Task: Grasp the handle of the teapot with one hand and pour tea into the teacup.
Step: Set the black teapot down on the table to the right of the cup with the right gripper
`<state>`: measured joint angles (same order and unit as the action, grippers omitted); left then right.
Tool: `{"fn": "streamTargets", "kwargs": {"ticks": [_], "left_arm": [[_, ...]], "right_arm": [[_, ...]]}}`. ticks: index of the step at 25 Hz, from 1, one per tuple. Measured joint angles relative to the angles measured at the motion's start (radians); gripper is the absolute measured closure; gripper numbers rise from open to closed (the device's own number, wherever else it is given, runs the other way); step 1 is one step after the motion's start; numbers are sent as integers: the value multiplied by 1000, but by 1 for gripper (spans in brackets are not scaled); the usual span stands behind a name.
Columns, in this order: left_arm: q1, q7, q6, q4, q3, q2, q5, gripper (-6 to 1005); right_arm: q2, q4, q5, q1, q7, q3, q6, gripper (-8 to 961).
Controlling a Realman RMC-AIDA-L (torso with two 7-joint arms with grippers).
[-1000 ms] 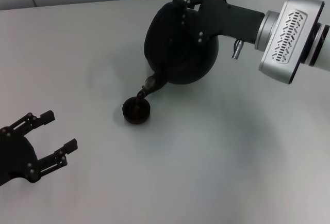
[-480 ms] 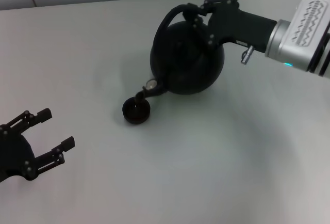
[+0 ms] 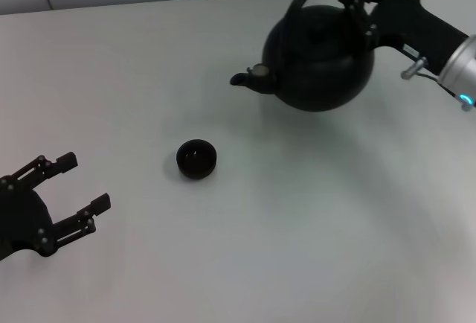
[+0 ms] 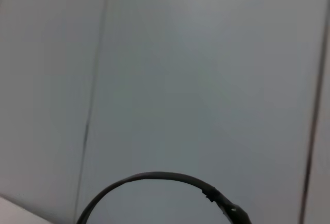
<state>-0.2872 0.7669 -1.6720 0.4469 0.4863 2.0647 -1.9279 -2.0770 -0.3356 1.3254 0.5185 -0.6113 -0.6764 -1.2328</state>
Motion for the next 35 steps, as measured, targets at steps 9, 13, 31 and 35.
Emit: {"fn": "streamTargets", "kwargs": {"ticks": [9, 13, 31, 35], "left_arm": [[-1, -2, -1, 1, 0, 0, 0, 191], [1, -3, -3, 4, 4, 0, 0, 191], [8, -3, -5, -3, 8, -2, 0, 191], [8, -3, -5, -4, 8, -2, 0, 191]], "right_arm": [[-4, 26, -7, -31, -41, 0, -6, 872], [-5, 61, -8, -32, -25, 0, -10, 871], [-8, 201, -62, -39, 104, 14, -5, 871], [-8, 217, -62, -40, 122, 23, -4, 871]]}}
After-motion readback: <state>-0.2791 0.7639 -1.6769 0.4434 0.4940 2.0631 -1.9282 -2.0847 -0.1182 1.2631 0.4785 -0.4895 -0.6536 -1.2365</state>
